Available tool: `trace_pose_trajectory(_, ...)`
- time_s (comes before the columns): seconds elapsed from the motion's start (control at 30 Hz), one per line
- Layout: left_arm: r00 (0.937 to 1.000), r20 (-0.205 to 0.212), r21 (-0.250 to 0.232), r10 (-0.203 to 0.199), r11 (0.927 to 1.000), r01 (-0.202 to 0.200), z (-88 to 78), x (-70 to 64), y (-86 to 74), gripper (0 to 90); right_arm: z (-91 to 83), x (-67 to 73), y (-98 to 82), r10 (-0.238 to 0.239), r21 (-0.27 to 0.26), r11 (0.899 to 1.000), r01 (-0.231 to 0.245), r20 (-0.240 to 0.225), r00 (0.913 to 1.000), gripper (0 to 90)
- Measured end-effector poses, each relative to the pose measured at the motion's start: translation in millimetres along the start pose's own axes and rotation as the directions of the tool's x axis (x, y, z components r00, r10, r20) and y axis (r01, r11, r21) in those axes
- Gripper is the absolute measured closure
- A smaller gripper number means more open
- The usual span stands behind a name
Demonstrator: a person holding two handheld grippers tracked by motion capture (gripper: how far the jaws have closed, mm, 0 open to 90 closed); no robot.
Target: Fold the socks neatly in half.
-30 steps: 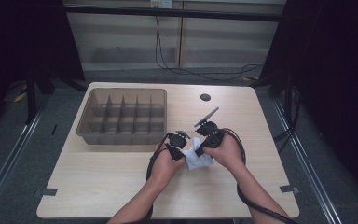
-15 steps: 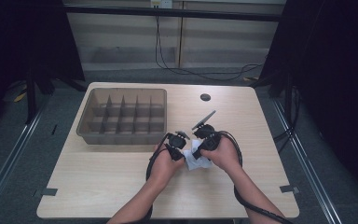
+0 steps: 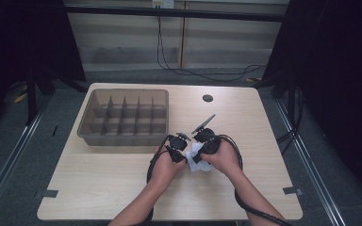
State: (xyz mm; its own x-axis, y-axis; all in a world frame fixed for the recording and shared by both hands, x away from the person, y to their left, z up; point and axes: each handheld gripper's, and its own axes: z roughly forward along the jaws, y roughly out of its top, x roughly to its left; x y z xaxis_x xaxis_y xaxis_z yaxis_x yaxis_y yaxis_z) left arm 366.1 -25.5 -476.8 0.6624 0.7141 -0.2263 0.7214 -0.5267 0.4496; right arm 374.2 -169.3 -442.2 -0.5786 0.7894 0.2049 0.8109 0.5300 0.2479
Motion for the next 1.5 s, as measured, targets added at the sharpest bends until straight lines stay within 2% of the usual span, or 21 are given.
trace_pose_trajectory(0.1, 1.0000, -0.004, -0.012, -0.003, 0.9999, 0.003, -5.1, 2.4, -1.1, 84.1, 1.8, 0.4, -0.2, 0.009, 0.006, 1.000, -0.009, -0.002, 1.0000, 85.3)
trace_pose_trajectory(0.13, 0.9998, -0.007, -0.006, 0.017, 0.9998, -0.017, -9.4, 4.5, -1.1, 83.7, 2.8, 0.3, -0.1, 0.003, 0.006, 1.000, -0.003, 0.001, 1.0000, 85.2)
trace_pose_trajectory(0.3, 0.9993, -0.025, 0.000, 0.028, 0.9996, -0.028, -20.8, 11.2, -3.8, 80.4, 7.4, 3.3, 1.1, 0.000, 0.015, 1.000, -0.001, 0.019, 0.9998, 84.7)
trace_pose_trajectory(0.6, 0.9994, -0.032, -0.004, 0.017, 0.9998, -0.017, -31.0, 26.6, -16.3, 73.1, 10.0, 4.0, 0.9, 0.019, 0.015, 1.000, -0.020, 0.016, 0.9997, 83.5)
trace_pose_trajectory(0.7, 0.9995, -0.030, -0.010, 0.011, 0.9999, -0.011, -32.4, 29.7, -18.1, 70.1, 11.9, 5.9, 1.3, 0.010, 0.013, 1.000, -0.010, 0.014, 0.9999, 83.1)
trace_pose_trajectory(0.9, 0.9997, -0.024, -0.024, 0.007, 0.9997, -0.008, -33.9, 28.9, -18.6, 65.9, 13.1, 12.7, 2.4, -0.008, 0.022, 1.000, 0.007, 0.046, 0.9989, 79.3)
trace_pose_trajectory(1.1, 0.9997, -0.020, -0.010, 0.015, 0.9998, -0.015, -34.0, 29.9, -17.9, 66.2, 11.6, 13.8, 3.3, -0.018, 0.025, 1.000, 0.018, 0.032, 0.9993, 71.5)
trace_pose_trajectory(1.13, 0.9998, -0.021, -0.016, 0.005, 0.9999, -0.006, -33.9, 29.7, -18.1, 66.3, 11.4, 14.2, 3.5, -0.018, 0.026, 0.999, 0.018, 0.029, 0.9994, 70.6)
trace_pose_trajectory(1.5, 0.9997, -0.022, -0.017, 0.007, 0.9998, -0.008, -36.7, 27.9, -15.9, 66.4, -2.2, 16.3, 7.4, -0.022, 0.029, 0.999, 0.021, 0.031, 0.9993, 67.3)
